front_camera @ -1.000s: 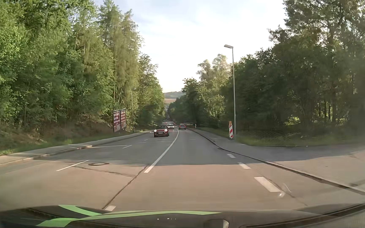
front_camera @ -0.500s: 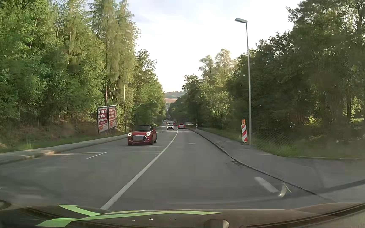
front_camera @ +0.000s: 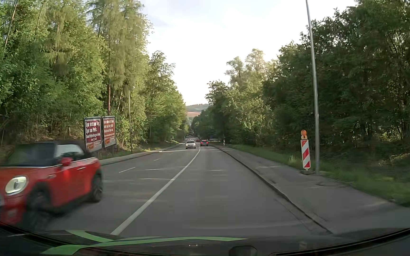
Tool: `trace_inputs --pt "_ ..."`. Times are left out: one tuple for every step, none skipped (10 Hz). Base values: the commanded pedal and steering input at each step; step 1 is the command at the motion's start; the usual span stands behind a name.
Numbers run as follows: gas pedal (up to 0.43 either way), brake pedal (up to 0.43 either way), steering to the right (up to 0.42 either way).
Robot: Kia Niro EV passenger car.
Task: Follow the waypoints while adhering to traffic rules and regulations
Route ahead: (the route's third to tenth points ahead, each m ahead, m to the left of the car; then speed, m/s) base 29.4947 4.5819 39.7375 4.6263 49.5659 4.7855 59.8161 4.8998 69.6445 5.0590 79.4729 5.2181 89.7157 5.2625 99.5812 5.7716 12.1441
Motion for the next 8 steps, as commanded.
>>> trace_inputs --pt "0.000 0.067 -0.013" --pt "0.000 0.073 -0.013" --pt "0.000 0.073 -0.015" --pt "0.000 0.073 -0.016" --pt "0.000 0.073 -0.016" --pt "0.000 0.073 -0.016" --pt "0.000 0.073 -0.016" --pt "0.000 0.073 -0.016"
